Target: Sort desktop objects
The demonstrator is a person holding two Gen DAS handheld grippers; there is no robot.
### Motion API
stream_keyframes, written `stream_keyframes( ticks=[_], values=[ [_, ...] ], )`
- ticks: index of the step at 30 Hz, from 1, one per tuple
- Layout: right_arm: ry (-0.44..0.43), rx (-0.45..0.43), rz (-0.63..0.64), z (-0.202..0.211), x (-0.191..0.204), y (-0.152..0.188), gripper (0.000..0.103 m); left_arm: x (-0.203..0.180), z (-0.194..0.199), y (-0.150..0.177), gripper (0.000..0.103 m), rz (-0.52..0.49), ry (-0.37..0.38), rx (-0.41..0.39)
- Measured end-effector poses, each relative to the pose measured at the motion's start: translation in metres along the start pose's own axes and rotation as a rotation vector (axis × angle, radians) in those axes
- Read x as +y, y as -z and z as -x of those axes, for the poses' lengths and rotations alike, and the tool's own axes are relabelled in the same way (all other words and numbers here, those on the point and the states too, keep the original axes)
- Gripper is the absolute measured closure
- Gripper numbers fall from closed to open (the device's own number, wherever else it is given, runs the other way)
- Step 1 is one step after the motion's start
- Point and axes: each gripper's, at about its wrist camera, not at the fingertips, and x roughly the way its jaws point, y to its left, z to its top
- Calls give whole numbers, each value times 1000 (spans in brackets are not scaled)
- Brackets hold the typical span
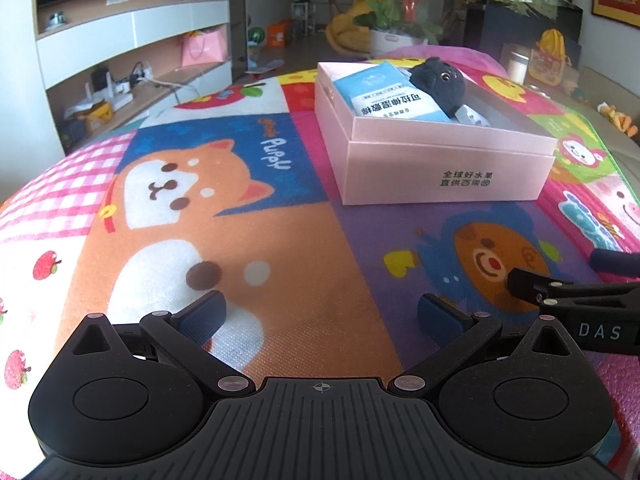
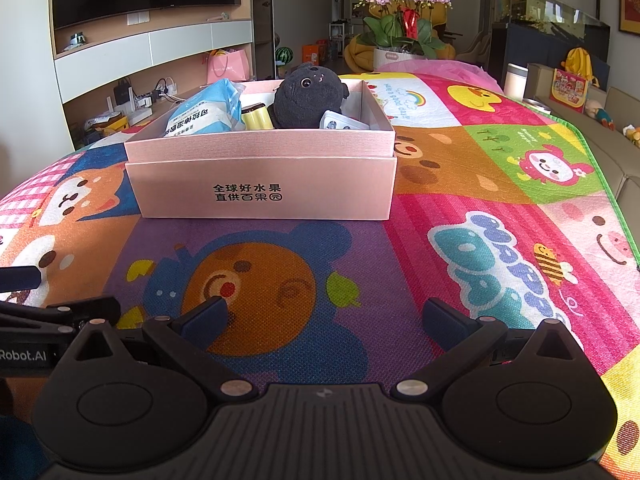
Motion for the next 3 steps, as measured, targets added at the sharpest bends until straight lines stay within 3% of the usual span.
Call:
stream_keyframes(
  ticks=[3],
  values=[
    [0,0,0,0,0,0,0,-1,0,-1,0,6,-8,2]
  ],
)
